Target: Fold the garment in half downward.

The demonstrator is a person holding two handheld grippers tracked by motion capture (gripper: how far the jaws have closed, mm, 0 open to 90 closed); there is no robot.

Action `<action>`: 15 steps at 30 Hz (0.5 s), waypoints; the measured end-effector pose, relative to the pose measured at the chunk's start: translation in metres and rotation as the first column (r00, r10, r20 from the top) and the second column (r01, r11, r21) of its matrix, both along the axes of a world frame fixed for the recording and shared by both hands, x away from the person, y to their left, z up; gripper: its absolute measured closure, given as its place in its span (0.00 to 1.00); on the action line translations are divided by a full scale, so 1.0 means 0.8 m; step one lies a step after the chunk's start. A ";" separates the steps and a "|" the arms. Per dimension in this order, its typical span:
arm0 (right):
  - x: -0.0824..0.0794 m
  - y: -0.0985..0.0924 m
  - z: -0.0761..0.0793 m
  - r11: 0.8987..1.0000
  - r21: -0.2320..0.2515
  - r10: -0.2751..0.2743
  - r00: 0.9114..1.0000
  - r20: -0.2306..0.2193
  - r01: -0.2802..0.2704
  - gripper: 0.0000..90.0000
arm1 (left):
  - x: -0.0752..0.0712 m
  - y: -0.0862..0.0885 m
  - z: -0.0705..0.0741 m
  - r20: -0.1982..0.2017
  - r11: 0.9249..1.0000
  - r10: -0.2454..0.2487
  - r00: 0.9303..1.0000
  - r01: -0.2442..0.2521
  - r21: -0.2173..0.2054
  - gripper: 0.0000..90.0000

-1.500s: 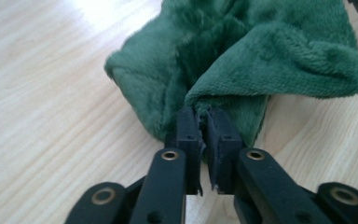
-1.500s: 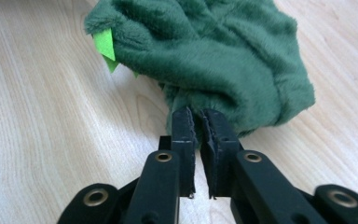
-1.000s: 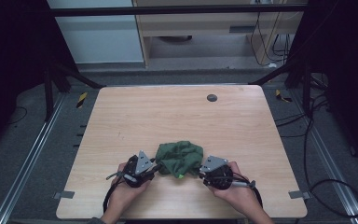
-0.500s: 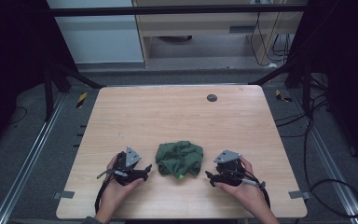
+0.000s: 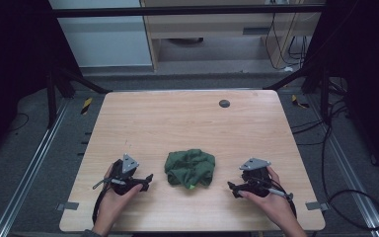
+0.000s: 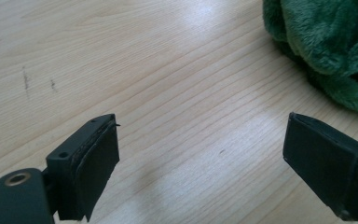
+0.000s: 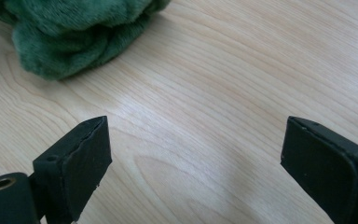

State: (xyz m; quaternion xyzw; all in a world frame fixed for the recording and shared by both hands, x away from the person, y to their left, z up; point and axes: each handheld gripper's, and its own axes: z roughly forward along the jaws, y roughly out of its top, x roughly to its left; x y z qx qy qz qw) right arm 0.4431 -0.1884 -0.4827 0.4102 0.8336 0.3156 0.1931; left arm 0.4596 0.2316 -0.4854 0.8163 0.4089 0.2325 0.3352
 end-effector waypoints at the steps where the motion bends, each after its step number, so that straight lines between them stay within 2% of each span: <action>1: 0.000 -0.002 -0.001 1.000 0.000 0.003 1.000 0.004 -0.003 0.08 | 0.001 0.003 0.000 -0.003 1.000 0.000 1.000 0.000 0.002 0.10; 7: -0.004 -0.016 -0.003 1.000 0.002 -0.007 1.000 -0.001 0.007 0.08 | 0.001 0.020 0.000 -0.006 1.000 0.008 1.000 -0.008 -0.004 0.08; 15: -0.001 -0.034 -0.003 0.999 0.017 -0.036 0.999 -0.005 0.037 0.08 | 0.006 0.030 -0.002 -0.010 1.000 0.001 1.000 -0.001 -0.004 0.07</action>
